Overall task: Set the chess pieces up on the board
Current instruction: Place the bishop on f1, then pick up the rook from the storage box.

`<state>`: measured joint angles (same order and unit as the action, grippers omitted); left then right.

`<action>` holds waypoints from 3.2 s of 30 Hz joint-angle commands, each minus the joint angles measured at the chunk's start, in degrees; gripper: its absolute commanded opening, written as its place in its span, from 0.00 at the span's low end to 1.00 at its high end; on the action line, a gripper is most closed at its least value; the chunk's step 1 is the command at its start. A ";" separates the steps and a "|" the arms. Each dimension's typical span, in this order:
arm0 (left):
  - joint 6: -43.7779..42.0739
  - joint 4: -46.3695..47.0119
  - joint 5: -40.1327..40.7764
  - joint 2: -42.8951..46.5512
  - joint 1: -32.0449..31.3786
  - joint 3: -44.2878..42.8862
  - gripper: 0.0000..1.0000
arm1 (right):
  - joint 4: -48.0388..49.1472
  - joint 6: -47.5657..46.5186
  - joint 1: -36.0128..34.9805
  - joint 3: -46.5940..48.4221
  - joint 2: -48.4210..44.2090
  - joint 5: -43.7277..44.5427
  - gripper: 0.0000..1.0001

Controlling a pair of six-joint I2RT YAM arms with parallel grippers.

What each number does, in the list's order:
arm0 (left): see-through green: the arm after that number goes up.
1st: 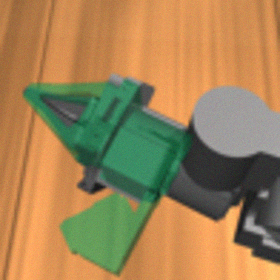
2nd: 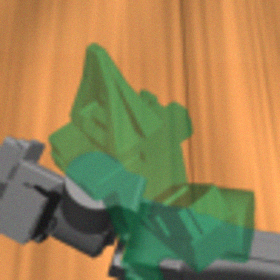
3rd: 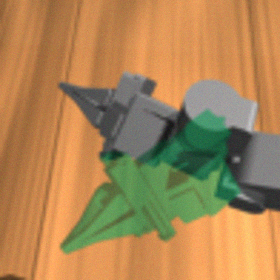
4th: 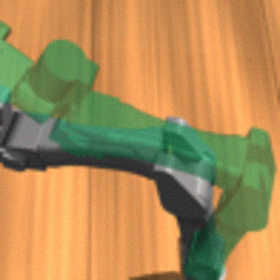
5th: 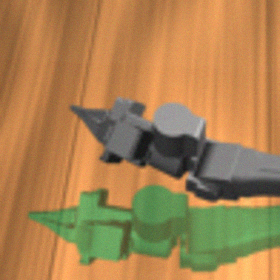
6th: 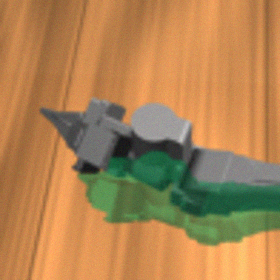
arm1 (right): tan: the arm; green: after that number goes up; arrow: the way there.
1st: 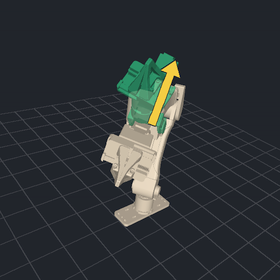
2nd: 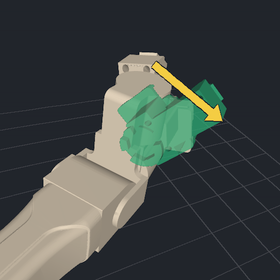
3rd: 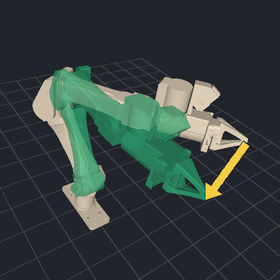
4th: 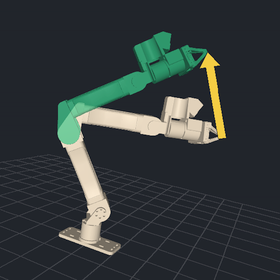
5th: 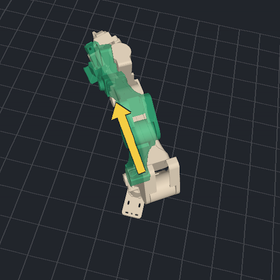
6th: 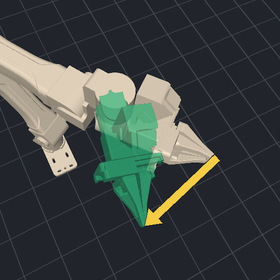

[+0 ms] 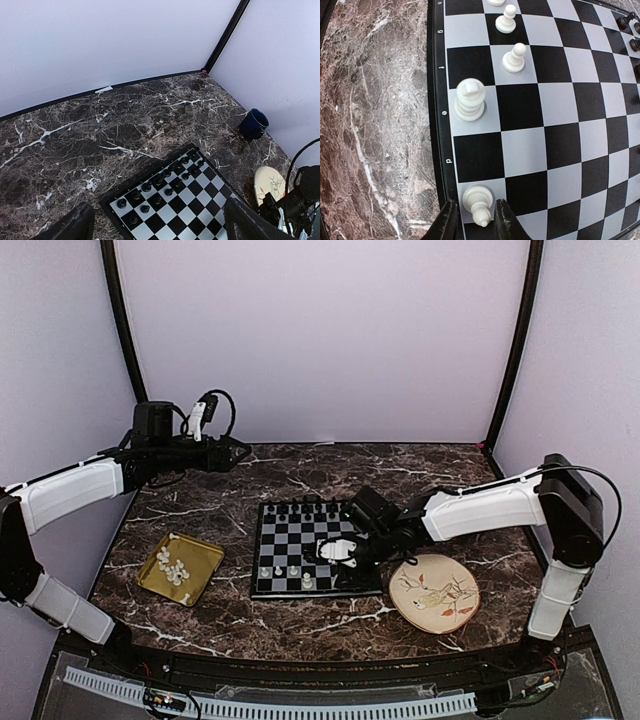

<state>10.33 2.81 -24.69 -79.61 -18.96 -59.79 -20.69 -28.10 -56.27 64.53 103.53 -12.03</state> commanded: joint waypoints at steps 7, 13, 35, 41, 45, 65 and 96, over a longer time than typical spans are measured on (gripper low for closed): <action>0.45 -0.90 -2.34 -0.28 0.05 -0.68 0.89 | -0.58 2.70 -0.42 4.02 3.53 -1.62 0.27; 0.40 -0.70 -2.94 -0.45 -0.02 -0.59 0.88 | -1.99 3.14 -0.33 5.16 4.57 -2.89 0.23; 0.64 -0.73 -4.05 -0.98 0.05 -0.78 0.86 | -2.51 3.05 0.72 4.64 5.01 -0.26 0.14; 0.69 -0.68 -4.21 -0.98 -0.02 -0.80 0.85 | -2.08 3.17 0.89 4.54 5.00 0.59 0.16; 0.81 -0.70 -4.32 -1.12 0.02 -0.83 0.85 | -2.08 3.24 0.99 4.72 5.22 0.37 0.17; -1.70 -2.63 8.84 1.18 0.75 0.78 0.99 | -8.58 2.92 6.77 16.39 -1.69 -4.19 0.28; 7.91 -58.11 40.57 -3.83 3.41 -5.10 0.37 | 1.58 2.96 21.28 0.59 -14.85 -12.61 0.29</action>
<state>15.75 -46.24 17.32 -82.67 -17.10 -68.34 -19.73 -23.94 -34.96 65.23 88.82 -22.59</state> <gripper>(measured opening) 0.368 0.287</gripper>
